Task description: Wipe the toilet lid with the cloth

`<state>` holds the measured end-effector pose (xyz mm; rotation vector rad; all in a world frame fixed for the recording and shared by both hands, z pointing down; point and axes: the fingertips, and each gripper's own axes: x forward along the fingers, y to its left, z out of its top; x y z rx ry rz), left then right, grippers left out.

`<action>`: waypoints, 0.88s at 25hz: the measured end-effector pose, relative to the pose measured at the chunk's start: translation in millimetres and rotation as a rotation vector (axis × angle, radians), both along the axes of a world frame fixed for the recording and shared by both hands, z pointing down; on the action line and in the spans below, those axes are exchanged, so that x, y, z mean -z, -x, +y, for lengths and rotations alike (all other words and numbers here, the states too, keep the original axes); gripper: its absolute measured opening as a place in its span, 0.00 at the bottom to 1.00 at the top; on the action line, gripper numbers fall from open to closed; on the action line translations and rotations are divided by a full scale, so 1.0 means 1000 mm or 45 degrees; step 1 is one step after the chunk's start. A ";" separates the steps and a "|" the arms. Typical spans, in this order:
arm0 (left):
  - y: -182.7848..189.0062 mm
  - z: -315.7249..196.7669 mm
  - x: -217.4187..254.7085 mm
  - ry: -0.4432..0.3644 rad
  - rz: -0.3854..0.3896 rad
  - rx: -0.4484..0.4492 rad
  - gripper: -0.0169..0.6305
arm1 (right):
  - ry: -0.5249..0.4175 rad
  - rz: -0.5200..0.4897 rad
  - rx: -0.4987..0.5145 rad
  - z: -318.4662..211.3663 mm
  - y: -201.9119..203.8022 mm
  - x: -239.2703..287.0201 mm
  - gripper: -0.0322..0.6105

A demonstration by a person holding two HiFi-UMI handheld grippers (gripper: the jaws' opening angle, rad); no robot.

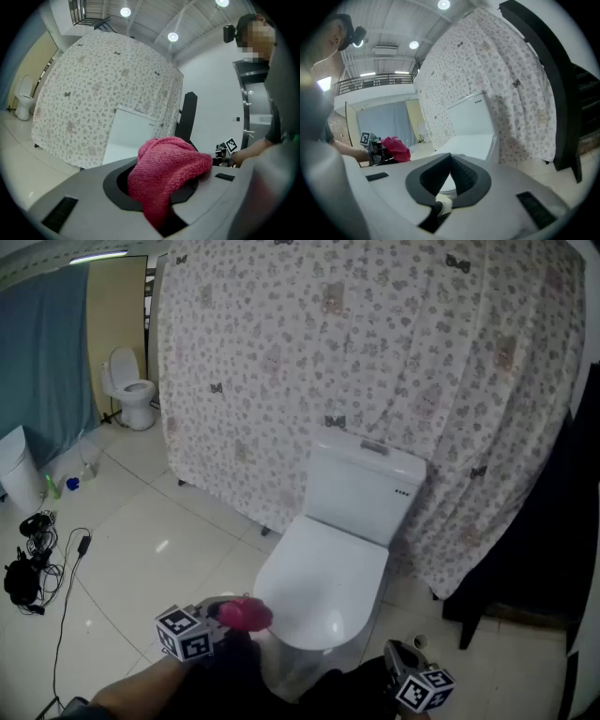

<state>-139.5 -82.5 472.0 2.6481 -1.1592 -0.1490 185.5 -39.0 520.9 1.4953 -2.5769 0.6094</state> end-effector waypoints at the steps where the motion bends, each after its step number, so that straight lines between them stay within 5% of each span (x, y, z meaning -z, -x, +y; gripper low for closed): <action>1: 0.000 0.002 0.008 -0.007 0.041 0.003 0.14 | -0.011 -0.001 0.009 0.000 0.004 0.009 0.05; 5: -0.002 0.009 0.049 -0.063 0.120 0.004 0.14 | -0.063 0.020 0.075 0.000 0.024 0.049 0.06; 22: -0.011 0.031 0.153 -0.232 0.093 -0.015 0.15 | -0.259 0.098 0.138 0.016 0.053 0.171 0.06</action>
